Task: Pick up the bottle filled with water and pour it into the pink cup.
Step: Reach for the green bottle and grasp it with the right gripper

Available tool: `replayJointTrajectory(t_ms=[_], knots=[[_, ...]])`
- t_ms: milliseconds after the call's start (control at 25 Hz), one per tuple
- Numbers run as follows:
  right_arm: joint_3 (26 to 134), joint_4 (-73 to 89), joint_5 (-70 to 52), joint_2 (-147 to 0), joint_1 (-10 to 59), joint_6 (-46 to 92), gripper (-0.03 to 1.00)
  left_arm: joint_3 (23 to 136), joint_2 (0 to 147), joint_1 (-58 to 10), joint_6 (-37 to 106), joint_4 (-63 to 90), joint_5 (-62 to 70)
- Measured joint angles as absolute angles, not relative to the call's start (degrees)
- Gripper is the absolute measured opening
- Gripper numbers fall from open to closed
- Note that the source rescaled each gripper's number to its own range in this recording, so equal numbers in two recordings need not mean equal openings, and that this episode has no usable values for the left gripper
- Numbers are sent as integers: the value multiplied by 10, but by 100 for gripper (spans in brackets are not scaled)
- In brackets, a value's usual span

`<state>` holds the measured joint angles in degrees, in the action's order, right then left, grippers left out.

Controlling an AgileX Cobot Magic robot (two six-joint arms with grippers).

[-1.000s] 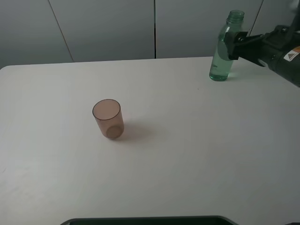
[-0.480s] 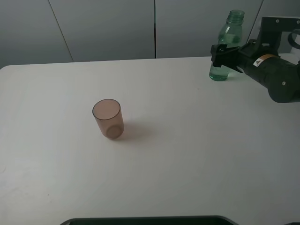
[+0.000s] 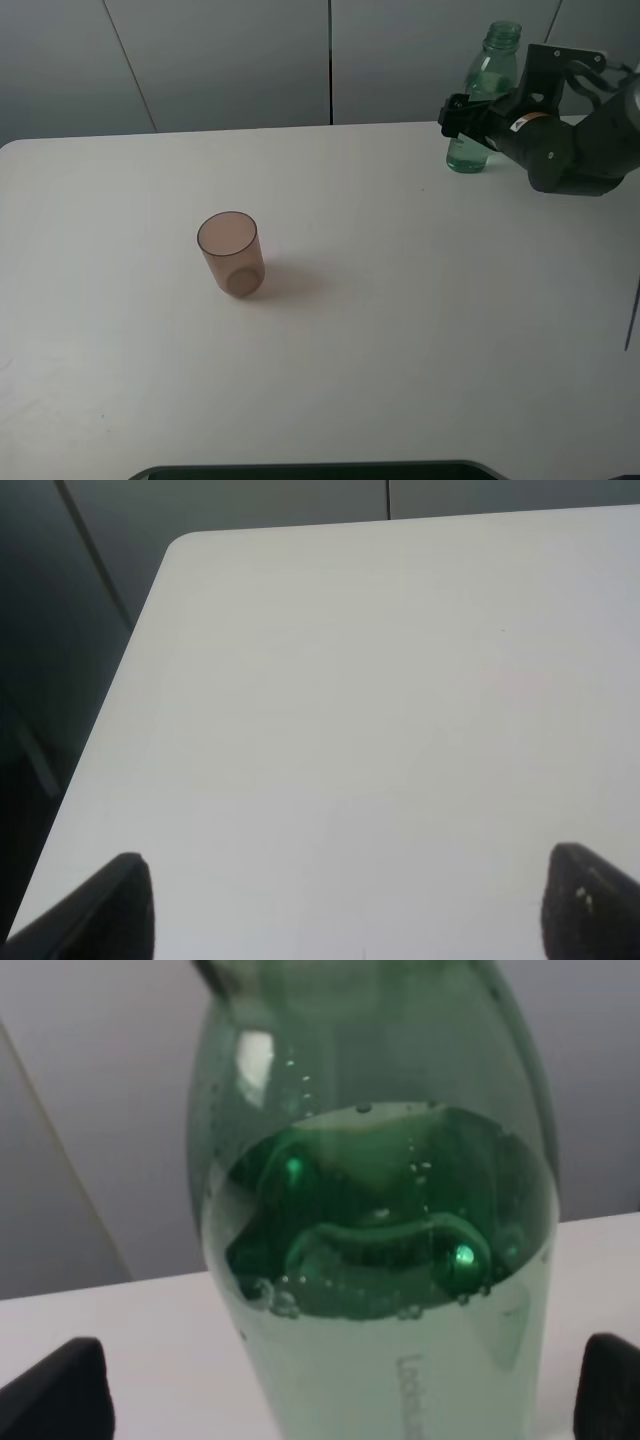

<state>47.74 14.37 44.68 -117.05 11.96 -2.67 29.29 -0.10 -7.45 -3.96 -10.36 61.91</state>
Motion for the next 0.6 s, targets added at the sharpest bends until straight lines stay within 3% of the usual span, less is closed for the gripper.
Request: replayJointTrajectory(t_ms=[600], knots=[[563,183,436,-1240,120,75,100,293,-1,-74,-40,-104,619]])
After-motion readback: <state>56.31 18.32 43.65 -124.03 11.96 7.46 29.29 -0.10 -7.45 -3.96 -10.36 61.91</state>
